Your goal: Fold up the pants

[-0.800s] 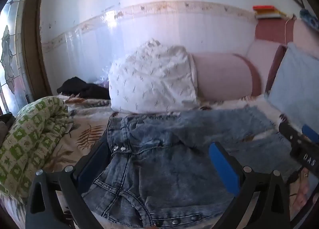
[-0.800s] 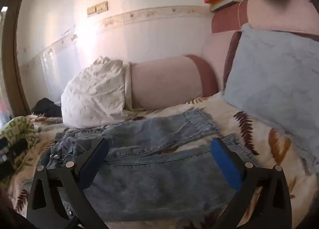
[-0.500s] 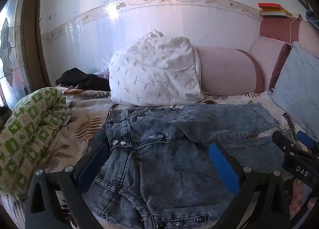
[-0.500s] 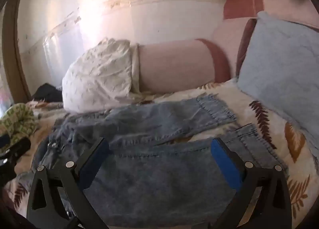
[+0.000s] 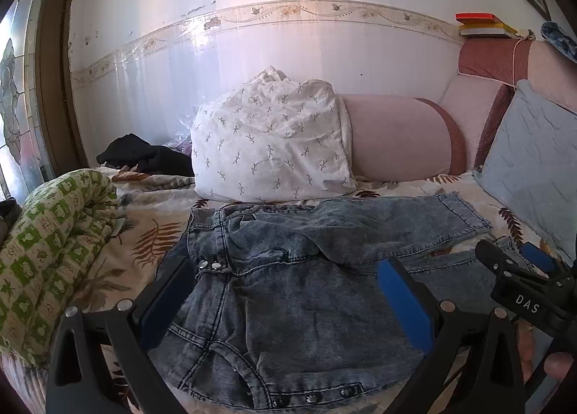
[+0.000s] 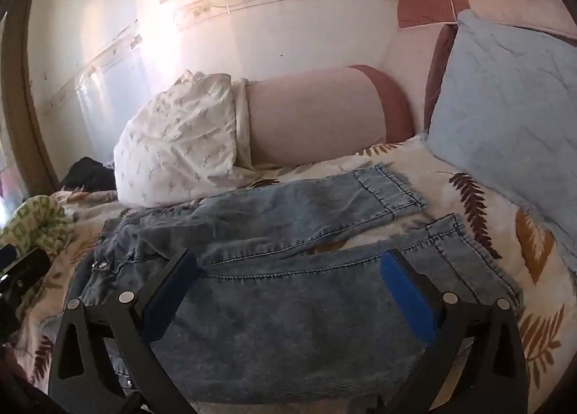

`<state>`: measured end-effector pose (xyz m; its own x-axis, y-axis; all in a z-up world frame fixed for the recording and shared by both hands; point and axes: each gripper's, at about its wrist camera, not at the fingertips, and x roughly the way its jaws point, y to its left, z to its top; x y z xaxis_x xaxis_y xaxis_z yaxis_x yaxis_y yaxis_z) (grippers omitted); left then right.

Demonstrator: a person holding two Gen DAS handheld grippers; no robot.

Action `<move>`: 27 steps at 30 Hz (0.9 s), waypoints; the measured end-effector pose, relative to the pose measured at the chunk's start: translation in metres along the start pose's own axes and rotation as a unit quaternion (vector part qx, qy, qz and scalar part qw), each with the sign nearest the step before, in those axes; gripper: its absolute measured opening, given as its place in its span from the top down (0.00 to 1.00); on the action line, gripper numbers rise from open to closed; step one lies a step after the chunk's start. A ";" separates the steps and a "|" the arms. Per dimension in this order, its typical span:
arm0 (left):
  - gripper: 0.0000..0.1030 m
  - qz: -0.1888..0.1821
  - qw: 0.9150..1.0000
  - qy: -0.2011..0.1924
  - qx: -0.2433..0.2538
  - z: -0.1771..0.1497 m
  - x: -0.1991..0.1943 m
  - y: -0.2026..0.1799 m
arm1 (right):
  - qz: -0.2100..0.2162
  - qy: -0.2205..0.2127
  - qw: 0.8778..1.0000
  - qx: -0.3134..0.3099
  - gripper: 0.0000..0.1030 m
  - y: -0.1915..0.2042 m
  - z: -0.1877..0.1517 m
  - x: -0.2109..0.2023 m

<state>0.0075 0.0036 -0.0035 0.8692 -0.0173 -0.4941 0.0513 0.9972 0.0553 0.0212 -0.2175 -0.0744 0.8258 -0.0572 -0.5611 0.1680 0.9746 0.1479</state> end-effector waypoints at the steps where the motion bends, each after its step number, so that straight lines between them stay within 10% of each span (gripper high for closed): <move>1: 0.00 0.000 1.000 0.000 0.000 -0.001 0.000 -0.001 | -0.001 0.000 1.000 0.000 0.00 0.000 0.000 0.000; 27: 0.00 0.009 1.000 0.009 -0.002 -0.006 0.011 0.000 | -0.002 0.008 1.000 -0.004 0.00 0.000 0.000 0.003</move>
<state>0.0144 0.0039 -0.0138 0.8613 0.0026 -0.5081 0.0331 0.9976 0.0612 0.0236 -0.2178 -0.0765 0.8166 -0.0576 -0.5743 0.1672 0.9760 0.1398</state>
